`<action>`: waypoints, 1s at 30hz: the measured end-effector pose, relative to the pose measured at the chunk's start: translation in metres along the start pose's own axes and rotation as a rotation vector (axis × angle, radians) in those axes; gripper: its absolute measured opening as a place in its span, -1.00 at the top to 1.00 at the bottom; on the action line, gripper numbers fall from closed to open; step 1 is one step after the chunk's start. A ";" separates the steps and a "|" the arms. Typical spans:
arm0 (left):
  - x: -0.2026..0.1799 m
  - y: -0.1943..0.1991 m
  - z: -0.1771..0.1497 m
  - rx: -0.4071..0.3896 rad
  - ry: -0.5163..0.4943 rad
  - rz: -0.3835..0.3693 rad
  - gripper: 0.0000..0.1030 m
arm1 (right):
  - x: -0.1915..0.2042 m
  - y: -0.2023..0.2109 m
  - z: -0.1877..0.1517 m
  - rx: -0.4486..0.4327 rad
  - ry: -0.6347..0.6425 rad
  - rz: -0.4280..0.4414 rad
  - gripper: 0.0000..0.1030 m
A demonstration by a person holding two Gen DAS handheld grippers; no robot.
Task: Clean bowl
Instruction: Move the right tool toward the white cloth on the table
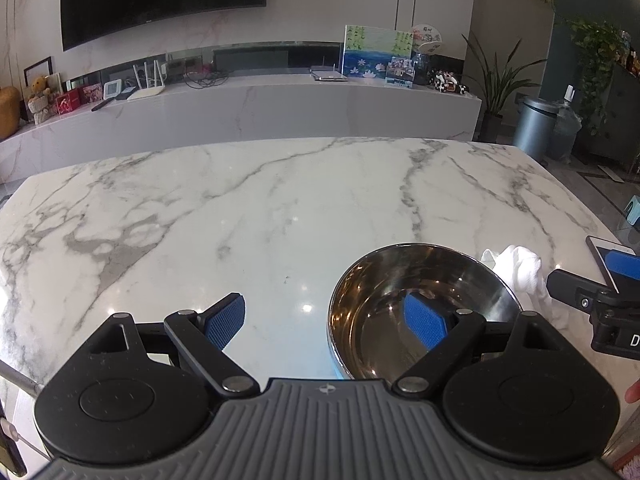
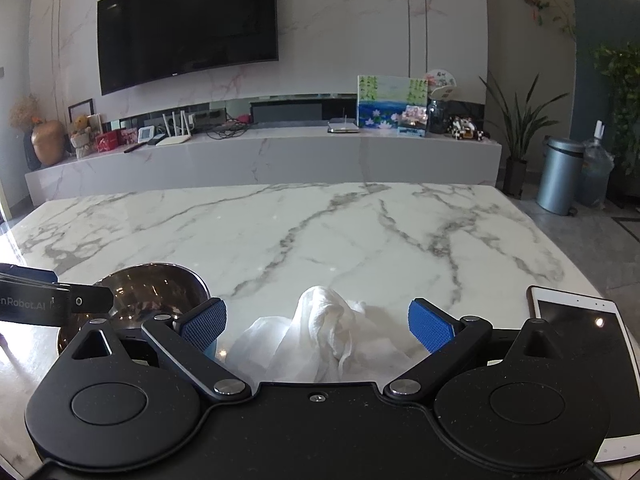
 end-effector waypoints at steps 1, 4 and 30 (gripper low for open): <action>-0.001 0.000 0.000 -0.001 -0.006 0.004 -0.69 | 0.000 0.000 -0.001 0.001 -0.002 0.001 -0.89; -0.003 -0.001 -0.002 0.002 -0.022 0.008 -0.69 | -0.001 0.001 -0.001 -0.001 0.000 -0.004 -0.89; -0.001 -0.001 -0.002 0.000 -0.016 0.026 -0.69 | 0.001 -0.003 -0.005 0.017 -0.002 0.004 -0.89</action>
Point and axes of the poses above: each gripper's, at about its wrist camera, not at the fingertips, and y roughly against the way its jaws point, x to its left, z to its top, the point moved 5 cm from there along -y, roughly the way its jaws point, and after that the axes turned 2 degrees about y, right-handed, at the moved point
